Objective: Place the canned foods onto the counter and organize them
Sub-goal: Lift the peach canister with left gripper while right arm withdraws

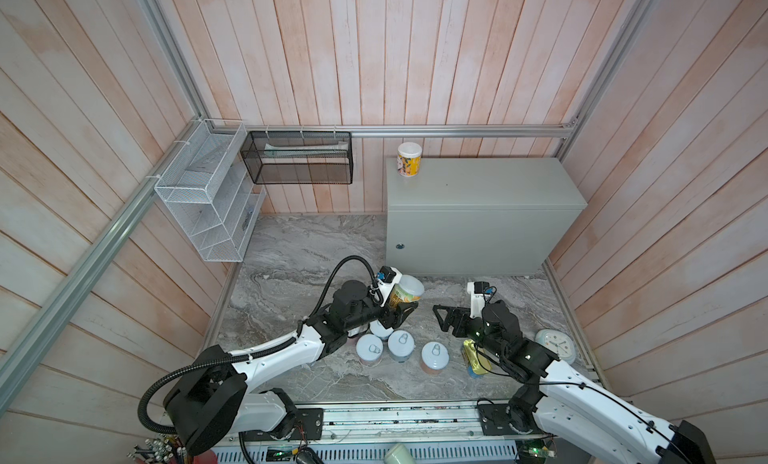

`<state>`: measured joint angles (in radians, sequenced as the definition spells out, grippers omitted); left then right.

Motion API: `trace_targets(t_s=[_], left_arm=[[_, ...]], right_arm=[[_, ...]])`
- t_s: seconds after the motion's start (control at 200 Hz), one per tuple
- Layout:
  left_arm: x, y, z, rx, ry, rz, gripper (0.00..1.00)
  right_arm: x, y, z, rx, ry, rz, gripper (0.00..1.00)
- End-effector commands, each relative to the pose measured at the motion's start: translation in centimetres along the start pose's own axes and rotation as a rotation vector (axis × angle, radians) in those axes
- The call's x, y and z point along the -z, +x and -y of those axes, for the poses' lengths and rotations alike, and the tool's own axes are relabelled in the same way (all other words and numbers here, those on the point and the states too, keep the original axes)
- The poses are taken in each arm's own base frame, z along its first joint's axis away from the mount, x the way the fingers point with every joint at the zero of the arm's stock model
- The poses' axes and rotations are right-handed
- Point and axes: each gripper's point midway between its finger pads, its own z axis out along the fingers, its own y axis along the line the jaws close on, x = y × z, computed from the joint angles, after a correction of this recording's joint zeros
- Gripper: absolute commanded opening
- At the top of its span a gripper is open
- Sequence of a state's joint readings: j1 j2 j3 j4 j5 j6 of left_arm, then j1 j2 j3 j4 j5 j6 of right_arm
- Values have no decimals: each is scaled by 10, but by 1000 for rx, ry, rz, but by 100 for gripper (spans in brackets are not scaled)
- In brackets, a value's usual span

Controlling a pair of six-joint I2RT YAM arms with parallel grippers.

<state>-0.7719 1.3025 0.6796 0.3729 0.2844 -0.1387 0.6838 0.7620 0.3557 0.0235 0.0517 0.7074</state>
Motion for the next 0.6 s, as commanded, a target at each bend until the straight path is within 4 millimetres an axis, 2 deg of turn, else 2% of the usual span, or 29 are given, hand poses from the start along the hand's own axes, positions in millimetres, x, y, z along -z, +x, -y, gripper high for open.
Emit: trace_targets(t_s=[0.0, 0.225, 0.44, 0.595], left_arm=[[13, -81, 10, -36, 2, 206, 55], [20, -133, 13, -45, -20, 301, 54], [26, -180, 8, -63, -91, 365, 53], [29, -221, 18, -112, -68, 395, 52]], right_arm=[[1, -5, -1, -14, -16, 44, 94], [2, -5, 5, 46, 21, 34, 94], [9, 2, 20, 66, 79, 23, 94], [12, 8, 25, 43, 70, 35, 94]])
